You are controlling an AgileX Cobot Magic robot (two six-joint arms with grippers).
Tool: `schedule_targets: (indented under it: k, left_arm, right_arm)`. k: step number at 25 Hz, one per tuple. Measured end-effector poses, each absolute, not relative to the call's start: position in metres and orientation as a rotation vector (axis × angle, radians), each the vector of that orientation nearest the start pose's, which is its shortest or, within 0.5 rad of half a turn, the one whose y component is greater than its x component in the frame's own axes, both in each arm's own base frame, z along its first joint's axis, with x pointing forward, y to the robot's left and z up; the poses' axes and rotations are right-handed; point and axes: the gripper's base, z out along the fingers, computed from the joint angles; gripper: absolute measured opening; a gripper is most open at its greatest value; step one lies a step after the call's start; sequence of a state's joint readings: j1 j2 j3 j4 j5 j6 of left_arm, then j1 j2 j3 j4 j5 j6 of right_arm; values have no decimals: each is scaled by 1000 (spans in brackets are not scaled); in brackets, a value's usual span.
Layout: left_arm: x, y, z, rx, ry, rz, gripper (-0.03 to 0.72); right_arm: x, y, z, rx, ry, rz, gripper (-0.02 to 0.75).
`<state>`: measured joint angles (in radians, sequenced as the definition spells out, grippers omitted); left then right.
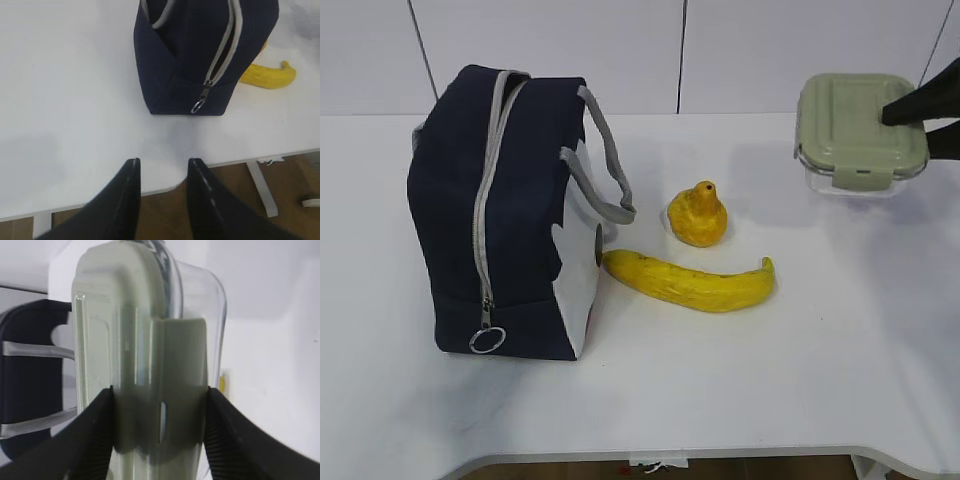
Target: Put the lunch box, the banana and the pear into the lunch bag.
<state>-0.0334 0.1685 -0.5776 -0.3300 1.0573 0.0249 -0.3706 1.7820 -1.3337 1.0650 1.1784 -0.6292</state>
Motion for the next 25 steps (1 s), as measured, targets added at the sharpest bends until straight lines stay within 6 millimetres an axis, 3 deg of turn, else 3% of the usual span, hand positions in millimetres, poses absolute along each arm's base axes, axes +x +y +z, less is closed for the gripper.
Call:
schedule_targets:
  k: [6,12,25]
  left_arm:
    - [36,-34,323,29,2158,-530,251]
    - [78,-37,334,-14,2290,-584,312]
    - [196,-50,339,108,2515,-685,320]
  right_arm:
    - [353,-55,299,202,2309,1153,377]
    - [351,-40,308,167,2298,1181,377]
    - [352,59,319,-95,2257,1433,377]
